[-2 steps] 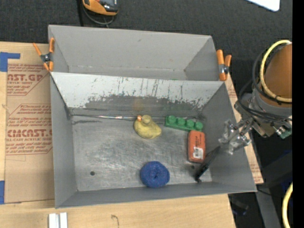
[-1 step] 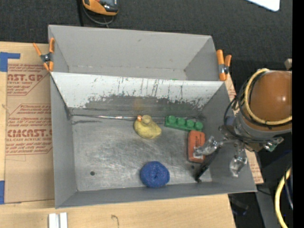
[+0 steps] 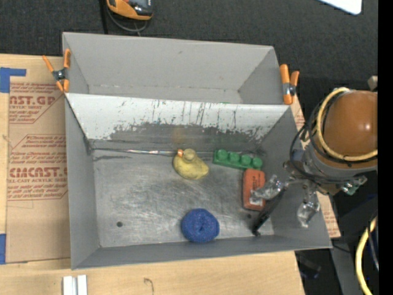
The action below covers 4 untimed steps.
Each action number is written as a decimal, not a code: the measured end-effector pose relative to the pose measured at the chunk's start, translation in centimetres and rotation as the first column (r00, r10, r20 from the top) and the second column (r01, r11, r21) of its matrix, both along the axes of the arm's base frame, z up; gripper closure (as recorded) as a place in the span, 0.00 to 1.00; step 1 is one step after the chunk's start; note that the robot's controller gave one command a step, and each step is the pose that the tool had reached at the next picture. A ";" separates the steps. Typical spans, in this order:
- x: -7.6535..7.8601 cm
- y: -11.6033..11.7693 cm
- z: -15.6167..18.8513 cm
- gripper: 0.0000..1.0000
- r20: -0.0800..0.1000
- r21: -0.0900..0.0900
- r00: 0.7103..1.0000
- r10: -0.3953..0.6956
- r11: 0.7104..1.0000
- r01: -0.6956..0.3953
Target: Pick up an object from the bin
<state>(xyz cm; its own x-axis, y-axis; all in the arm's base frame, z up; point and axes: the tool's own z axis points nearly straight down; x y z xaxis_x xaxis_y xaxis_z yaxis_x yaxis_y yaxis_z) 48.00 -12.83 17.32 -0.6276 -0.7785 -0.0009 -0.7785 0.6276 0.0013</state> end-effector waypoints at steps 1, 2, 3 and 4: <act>0.3 -0.1 -1.9 0.00 0.006 -0.003 0.997 0.083 0.997 -0.083; 0.4 1.7 -9.4 0.00 0.012 0.015 0.916 0.401 0.916 -0.401; 0.2 0.6 -9.4 1.00 0.002 0.002 0.914 0.406 0.914 -0.406; 0.2 0.6 -9.4 1.00 0.002 0.001 0.914 0.406 0.914 -0.406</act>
Offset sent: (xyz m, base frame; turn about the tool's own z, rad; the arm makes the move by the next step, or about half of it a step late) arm 0.0012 0.0058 -0.1032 -0.4179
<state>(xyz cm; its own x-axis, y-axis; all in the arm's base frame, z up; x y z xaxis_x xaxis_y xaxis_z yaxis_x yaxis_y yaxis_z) 48.16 -12.19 7.94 -0.2577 -0.9662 -0.0034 -0.9662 0.2577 0.0003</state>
